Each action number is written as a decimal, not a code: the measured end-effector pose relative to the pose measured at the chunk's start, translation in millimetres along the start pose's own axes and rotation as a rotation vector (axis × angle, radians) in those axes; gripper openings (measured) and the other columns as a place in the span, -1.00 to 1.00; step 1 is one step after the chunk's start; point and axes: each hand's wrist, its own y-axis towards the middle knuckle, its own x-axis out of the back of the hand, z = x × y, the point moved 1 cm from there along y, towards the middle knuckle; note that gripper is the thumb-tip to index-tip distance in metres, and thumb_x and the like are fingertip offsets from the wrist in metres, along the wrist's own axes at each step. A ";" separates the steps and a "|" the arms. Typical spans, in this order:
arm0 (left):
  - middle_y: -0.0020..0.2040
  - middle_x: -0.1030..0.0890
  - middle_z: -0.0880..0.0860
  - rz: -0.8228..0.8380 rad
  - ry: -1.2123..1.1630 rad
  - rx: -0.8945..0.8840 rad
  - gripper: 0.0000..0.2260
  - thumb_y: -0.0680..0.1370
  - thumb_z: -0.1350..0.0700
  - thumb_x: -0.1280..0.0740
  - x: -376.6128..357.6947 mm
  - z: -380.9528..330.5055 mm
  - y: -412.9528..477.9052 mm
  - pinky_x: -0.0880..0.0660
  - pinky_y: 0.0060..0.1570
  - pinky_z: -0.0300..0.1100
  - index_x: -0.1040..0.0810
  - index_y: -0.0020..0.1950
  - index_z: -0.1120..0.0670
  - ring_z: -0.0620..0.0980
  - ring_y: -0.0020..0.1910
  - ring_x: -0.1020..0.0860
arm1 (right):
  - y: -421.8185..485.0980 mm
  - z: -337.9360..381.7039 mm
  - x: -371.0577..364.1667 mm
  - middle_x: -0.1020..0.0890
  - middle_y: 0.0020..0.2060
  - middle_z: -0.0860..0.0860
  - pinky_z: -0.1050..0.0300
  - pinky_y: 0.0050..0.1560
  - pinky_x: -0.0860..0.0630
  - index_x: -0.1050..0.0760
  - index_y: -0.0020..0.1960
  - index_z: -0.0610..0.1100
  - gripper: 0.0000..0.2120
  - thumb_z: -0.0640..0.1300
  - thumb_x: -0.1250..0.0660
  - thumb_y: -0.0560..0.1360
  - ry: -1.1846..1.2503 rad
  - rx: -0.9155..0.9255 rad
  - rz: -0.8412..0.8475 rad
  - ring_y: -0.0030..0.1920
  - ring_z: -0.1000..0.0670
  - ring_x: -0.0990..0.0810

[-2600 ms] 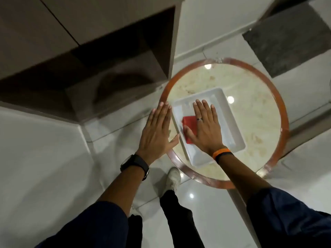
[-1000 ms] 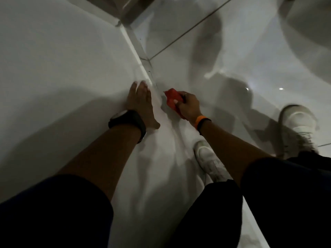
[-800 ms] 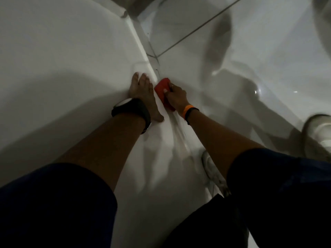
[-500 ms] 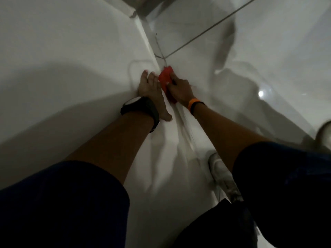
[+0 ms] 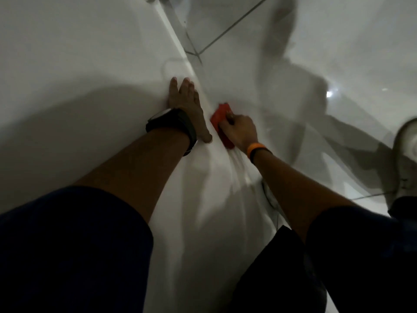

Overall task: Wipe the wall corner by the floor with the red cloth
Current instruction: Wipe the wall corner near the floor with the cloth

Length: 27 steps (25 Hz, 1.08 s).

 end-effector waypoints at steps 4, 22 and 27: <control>0.66 0.17 0.24 0.030 0.041 -0.029 0.19 0.39 -0.59 -0.15 -5.0 -12.9 -6.6 0.24 0.58 0.20 0.17 0.66 0.23 0.20 0.65 0.22 | -46.7 -40.7 -14.0 -0.53 -0.34 -0.14 -0.07 -0.10 -0.48 -0.49 -0.22 -0.14 -0.70 0.02 -0.19 0.58 -0.006 -0.084 0.038 -0.07 -0.27 -0.59; 0.66 0.11 0.25 0.102 0.008 -0.088 0.04 0.49 -0.48 -0.19 4.4 -25.2 -22.4 0.20 0.59 0.23 0.13 0.67 0.18 0.23 0.66 0.14 | 20.1 29.9 -1.9 -0.65 0.21 -0.28 -0.21 0.43 -0.45 -0.38 0.48 -0.15 -0.59 -0.07 -0.15 0.66 0.068 0.098 0.040 0.20 -0.26 -0.62; 0.66 0.05 0.27 0.067 0.077 -0.111 -0.07 0.59 -0.37 -0.19 18.0 -14.5 -29.1 0.12 0.59 0.19 0.10 0.66 0.22 0.26 0.65 0.05 | 82.6 81.7 -0.1 -0.34 0.55 -0.21 -0.19 0.57 -0.28 -0.06 0.62 -0.07 -0.46 -0.11 -0.10 0.67 -0.008 0.184 0.114 0.48 -0.29 -0.39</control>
